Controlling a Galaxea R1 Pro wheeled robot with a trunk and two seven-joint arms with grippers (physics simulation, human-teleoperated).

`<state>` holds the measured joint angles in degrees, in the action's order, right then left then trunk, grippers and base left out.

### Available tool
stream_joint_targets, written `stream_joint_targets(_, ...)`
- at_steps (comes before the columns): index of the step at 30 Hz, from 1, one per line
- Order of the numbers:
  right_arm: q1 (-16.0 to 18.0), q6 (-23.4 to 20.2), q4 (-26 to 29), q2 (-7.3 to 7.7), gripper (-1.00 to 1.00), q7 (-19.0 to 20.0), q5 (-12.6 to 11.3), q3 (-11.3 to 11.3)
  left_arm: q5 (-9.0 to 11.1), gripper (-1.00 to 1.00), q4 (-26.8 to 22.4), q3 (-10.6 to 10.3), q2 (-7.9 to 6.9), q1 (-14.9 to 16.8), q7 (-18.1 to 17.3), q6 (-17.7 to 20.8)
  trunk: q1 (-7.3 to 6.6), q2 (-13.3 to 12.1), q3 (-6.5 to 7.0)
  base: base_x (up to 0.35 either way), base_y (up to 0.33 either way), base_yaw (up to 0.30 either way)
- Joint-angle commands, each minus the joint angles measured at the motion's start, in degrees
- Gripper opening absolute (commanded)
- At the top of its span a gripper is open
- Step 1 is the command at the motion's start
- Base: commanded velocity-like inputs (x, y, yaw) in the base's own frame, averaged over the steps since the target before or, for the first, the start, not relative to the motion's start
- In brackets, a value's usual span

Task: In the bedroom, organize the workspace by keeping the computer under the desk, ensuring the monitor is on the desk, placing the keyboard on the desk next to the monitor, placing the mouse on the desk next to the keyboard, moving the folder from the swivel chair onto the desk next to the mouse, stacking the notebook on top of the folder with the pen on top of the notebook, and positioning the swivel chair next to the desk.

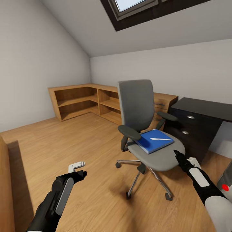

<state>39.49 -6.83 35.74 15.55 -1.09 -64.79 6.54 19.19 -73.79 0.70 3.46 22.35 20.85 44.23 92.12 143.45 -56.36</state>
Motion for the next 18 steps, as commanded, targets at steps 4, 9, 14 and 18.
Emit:
stream_joint_targets(4, -0.03, -0.29, 0.12, -0.13, 1.00, 0.08, -1.04, -0.12, 0.59, 1.00, 0.02, 0.01, 0.05, 0.06, 0.49, 0.15, -0.01, 0.02, -0.24, 0.000, 0.000, 0.220)
stream_joint_targets(9, -0.02, -0.27, 0.12, -0.40, 1.00, 0.19, -1.01, -0.12, 0.59, 1.00, 0.02, 0.02, 0.12, 0.06, 0.51, 0.15, -0.01, 0.02, -0.48, 0.000, 0.000, 0.224)
stream_joint_targets(14, -0.05, -0.20, 0.12, -0.51, 1.00, 0.20, -0.96, -0.12, 0.59, 1.00, 0.02, 0.01, 0.14, 0.06, 0.51, 0.15, -0.01, 0.02, -0.72, 0.000, 0.000, 0.225)
stream_joint_targets(18, -0.03, -0.20, 0.12, -0.52, 1.00, 0.21, -0.95, -0.18, 0.59, 1.00, 0.02, 0.01, 0.14, 0.06, 0.45, 0.15, -0.01, 0.02, -0.91, 0.005, 0.000, 0.225)
